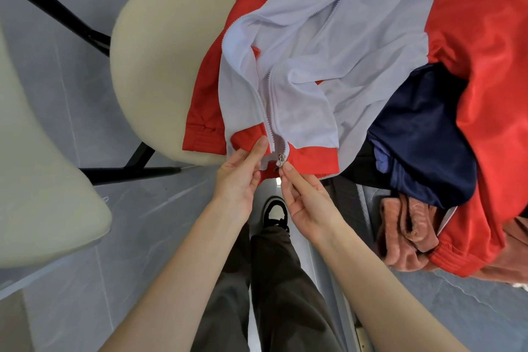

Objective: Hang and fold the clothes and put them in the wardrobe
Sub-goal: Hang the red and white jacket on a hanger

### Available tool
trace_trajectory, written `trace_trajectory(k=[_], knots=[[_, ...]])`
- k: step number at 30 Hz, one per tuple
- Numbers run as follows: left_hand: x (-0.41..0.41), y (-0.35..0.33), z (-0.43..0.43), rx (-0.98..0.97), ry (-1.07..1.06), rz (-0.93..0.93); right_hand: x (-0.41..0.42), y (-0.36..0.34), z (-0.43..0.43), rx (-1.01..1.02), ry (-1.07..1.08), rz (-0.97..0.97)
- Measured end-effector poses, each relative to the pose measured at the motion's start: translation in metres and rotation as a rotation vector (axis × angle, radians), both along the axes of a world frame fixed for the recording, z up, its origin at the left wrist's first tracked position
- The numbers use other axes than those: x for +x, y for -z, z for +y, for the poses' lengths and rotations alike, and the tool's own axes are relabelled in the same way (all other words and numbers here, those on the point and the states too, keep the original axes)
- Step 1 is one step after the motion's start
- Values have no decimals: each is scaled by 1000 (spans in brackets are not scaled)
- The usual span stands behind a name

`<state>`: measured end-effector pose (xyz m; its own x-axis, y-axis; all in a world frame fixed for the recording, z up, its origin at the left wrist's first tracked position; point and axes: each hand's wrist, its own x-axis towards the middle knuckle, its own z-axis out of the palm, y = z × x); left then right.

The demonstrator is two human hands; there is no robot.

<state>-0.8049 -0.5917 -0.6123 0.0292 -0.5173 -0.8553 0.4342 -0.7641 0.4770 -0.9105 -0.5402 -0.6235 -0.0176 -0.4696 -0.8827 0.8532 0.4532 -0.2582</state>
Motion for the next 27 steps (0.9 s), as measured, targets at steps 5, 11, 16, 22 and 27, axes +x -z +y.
trace_trajectory(k=[5, 11, 16, 22, 27], knots=[[0, 2, 2, -24, 28, 25, 5, -2, -2, -31, 12, -34], [0, 3, 6, -79, 88, -19, 5, -5, -5, -45, 14, -47], [3, 3, 7, -217, 262, -234, 2, -2, -10, 61, 54, -38], [6, 7, 12, -398, 506, -496, 5, -2, -8, 156, 78, -109], [2, 10, 16, -478, 640, -648, 6, 0, -3, 186, 105, -134]])
